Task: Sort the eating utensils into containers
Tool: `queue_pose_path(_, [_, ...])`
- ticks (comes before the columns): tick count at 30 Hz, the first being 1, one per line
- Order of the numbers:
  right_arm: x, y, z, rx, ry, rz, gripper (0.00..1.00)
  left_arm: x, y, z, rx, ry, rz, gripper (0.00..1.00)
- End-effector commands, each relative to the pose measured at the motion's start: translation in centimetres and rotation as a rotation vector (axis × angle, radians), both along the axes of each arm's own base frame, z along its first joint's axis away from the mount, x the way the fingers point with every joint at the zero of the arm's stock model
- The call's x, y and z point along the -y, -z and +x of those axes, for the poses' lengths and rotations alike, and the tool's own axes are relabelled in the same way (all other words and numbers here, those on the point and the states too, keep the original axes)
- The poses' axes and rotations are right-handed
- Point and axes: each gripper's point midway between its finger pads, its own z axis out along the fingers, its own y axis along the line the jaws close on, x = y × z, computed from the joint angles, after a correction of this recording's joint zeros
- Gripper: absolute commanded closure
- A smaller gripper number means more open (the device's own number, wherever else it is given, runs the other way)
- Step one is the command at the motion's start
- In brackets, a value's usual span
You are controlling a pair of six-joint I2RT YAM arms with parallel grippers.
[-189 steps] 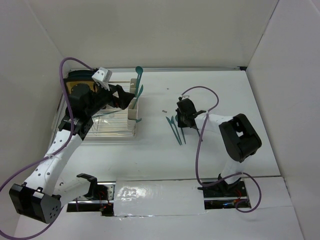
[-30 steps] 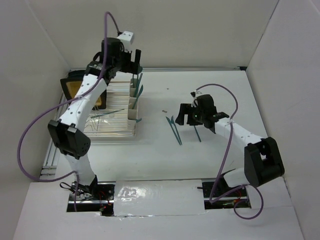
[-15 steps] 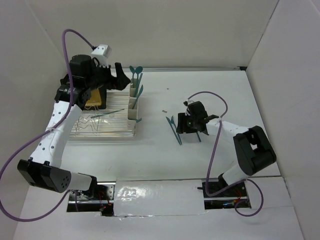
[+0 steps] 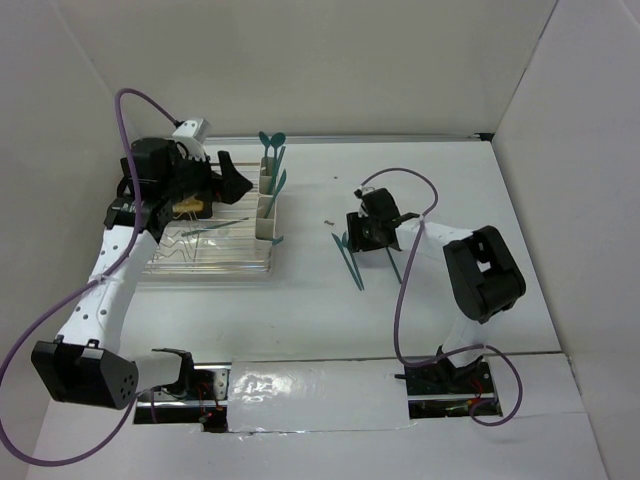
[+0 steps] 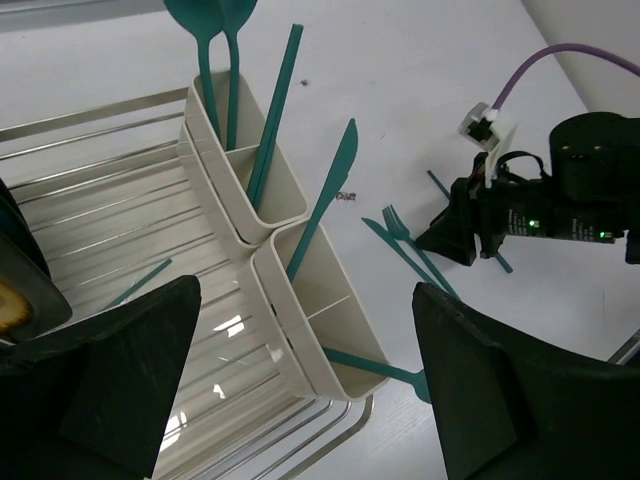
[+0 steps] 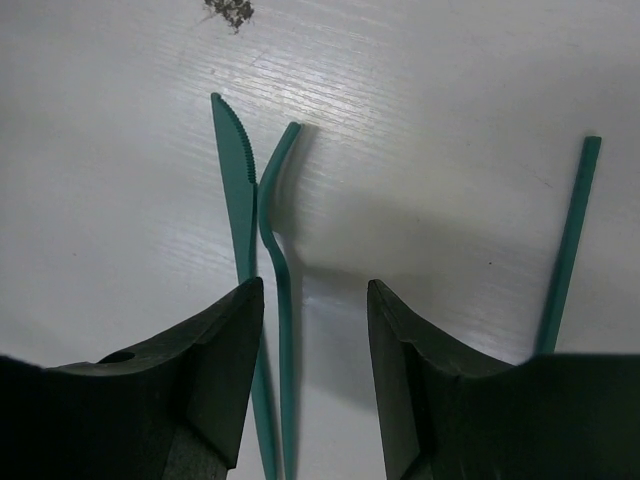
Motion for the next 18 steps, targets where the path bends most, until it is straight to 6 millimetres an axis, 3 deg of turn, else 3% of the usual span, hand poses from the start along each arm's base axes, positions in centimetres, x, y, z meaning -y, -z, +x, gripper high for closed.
queue_pose_path(1, [-0.6,-0.3,1.2,0.036,-0.011,-0.018,0.48,0.4,-1.3,-0.1,0.059,0.035,-0.034,0.00])
queue_pose_path(10, [-0.6,1.7,0.4,0.022,-0.016,-0.099,0.55,-0.1,-0.7,-0.2,0.046,0.022,-0.039,0.00])
queue_pose_path(18, [0.3,4.6,-1.3,-0.018,-0.008,-0.215,0.69,-0.2,-0.3,-0.2,0.036,0.015,-0.036,0.00])
